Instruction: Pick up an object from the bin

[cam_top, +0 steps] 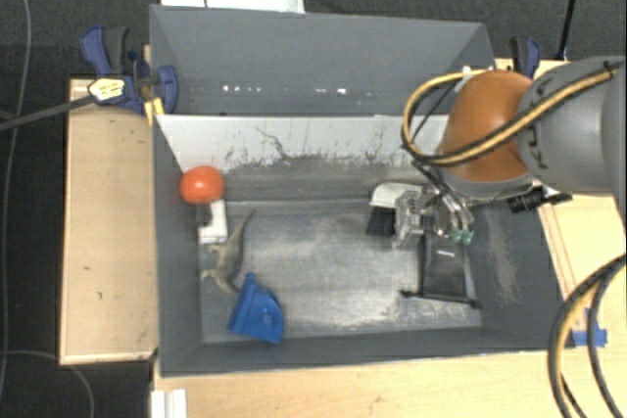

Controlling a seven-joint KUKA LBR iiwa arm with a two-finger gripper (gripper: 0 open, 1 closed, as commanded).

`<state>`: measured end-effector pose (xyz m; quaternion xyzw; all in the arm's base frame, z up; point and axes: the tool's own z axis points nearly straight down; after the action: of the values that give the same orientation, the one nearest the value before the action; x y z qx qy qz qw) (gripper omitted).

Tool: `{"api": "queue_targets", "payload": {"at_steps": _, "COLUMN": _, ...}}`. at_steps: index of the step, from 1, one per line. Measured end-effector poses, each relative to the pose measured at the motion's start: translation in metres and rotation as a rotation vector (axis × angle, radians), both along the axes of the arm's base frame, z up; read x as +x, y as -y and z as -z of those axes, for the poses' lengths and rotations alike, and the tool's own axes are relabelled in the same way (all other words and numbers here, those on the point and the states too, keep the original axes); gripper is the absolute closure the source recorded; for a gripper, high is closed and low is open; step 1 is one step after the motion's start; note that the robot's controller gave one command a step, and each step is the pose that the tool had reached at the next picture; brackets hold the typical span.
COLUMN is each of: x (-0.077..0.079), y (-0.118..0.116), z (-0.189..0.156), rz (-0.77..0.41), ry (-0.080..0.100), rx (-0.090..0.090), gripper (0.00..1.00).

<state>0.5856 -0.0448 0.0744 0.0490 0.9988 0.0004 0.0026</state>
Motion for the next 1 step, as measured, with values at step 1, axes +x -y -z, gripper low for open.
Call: {"api": "queue_targets", "payload": {"at_steps": 1, "x": -0.0011, "y": 0.0000, "z": 0.0003, "rz": -0.001, "ry": -0.005, "rx": 0.000, "gripper": 0.00}}
